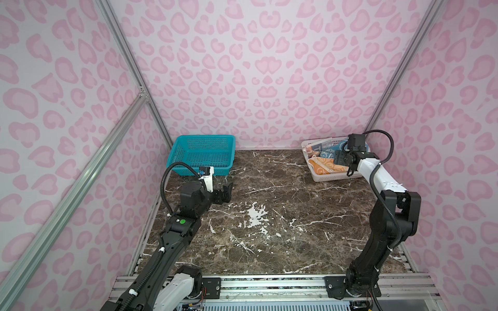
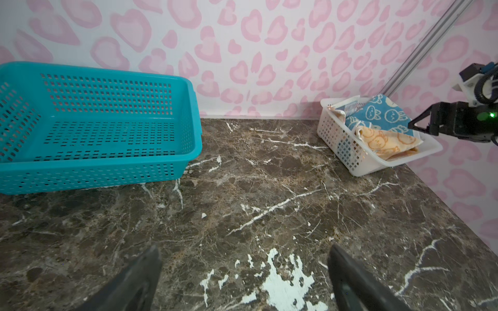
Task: Fold and stack the towels
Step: 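Reach the right gripper into the white basket and grasp the orange bunny towel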
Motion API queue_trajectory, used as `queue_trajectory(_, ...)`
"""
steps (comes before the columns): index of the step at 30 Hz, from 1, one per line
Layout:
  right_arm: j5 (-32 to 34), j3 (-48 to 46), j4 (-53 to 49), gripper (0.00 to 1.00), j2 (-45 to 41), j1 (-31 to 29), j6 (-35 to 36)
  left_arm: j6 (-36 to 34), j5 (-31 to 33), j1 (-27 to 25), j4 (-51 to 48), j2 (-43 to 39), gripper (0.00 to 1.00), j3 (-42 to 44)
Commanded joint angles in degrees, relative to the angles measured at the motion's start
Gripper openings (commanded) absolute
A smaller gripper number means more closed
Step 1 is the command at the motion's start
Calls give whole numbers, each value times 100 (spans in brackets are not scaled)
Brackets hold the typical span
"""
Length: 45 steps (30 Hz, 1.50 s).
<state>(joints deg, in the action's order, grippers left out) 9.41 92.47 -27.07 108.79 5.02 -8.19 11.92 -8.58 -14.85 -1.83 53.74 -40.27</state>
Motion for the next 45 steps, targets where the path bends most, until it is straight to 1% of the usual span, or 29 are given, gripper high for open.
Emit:
queue_trajectory(1,56,270,-466,90,406,138,-137,66,17,-154,187,154,97,18)
queue_trajectory(3,-101,492,-575,89,663,239,-165,70,22,-240,242,313,98,-3)
queue_trajectory(10,-136,1103,-928,87,1360,341,-275,30,-20,-470,407,848,98,-274)
queue_trajectory(14,-193,1434,-1008,87,1771,367,-355,33,-30,-579,426,1087,98,-435)
queue_trajectory(16,-275,1605,-1079,85,1944,372,-376,21,-40,-621,423,1145,98,-487)
queue_trajectory(19,-390,1757,-1105,77,2083,375,-402,27,-57,-656,390,1215,97,-543)
queue_trajectory(21,-450,1788,-1089,67,2121,374,-410,57,-56,-670,396,1244,98,-539)
queue_trajectory(25,-575,1852,-1134,37,2106,370,-401,81,-52,-690,384,1293,98,-543)
queue_trajectory(30,-859,1697,-975,1,1710,368,-260,78,-21,-697,427,1321,98,-562)
queue_trajectory(31,-879,1679,-959,0,1599,360,-230,74,-29,-698,424,1339,98,-585)
queue_trajectory(37,-1000,1259,-619,0,841,249,15,133,-133,-704,457,1532,97,-719)
queue_trajectory(45,-1120,890,-515,0,-174,1,278,78,-232,-713,458,1673,97,-898)
